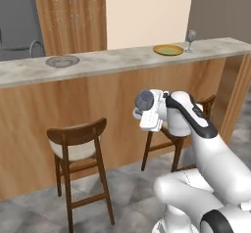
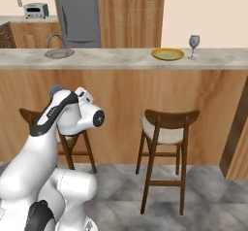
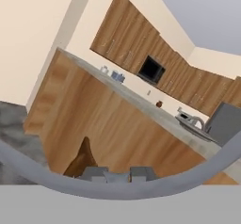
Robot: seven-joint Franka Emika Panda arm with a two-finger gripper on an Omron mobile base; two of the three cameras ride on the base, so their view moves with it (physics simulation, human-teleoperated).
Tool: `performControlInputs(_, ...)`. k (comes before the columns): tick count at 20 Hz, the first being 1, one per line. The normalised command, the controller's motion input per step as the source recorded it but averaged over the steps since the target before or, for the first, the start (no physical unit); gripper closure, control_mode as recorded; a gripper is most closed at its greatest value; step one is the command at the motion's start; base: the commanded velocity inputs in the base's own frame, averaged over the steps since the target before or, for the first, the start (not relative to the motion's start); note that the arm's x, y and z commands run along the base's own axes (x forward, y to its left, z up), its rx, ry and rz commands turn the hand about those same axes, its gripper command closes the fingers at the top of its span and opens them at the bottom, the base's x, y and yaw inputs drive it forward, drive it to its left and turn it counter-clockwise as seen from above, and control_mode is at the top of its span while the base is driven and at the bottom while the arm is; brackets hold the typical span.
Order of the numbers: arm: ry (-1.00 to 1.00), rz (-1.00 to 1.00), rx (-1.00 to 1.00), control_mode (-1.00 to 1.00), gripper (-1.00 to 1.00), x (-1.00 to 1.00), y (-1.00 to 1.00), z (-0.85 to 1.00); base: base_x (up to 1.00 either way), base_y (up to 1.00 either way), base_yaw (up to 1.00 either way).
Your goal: Retrieve the wine glasses from the counter and place one next to each plate.
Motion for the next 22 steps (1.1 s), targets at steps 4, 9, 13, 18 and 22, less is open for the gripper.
performControlInputs(4,0.0,0.0,0.0,1.0,1.0,0.0,0.0,0.0,0.77,0.0,-0.02)
performControlInputs(9,0.0,0.0,0.0,1.0,1.0,0.0,0.0,0.0,0.86,0.0,-0.05)
performControlInputs(13,0.0,0.0,0.0,1.0,1.0,0.0,0.0,0.0,0.71,0.0,-0.03)
performControlInputs(18,0.0,0.0,0.0,1.0,1.0,0.0,0.0,0.0,0.42,0.0,0.0)
performControlInputs(22,0.0,0.0,0.0,1.0,1.0,0.0,0.0,0.0,0.26,0.0,0.0)
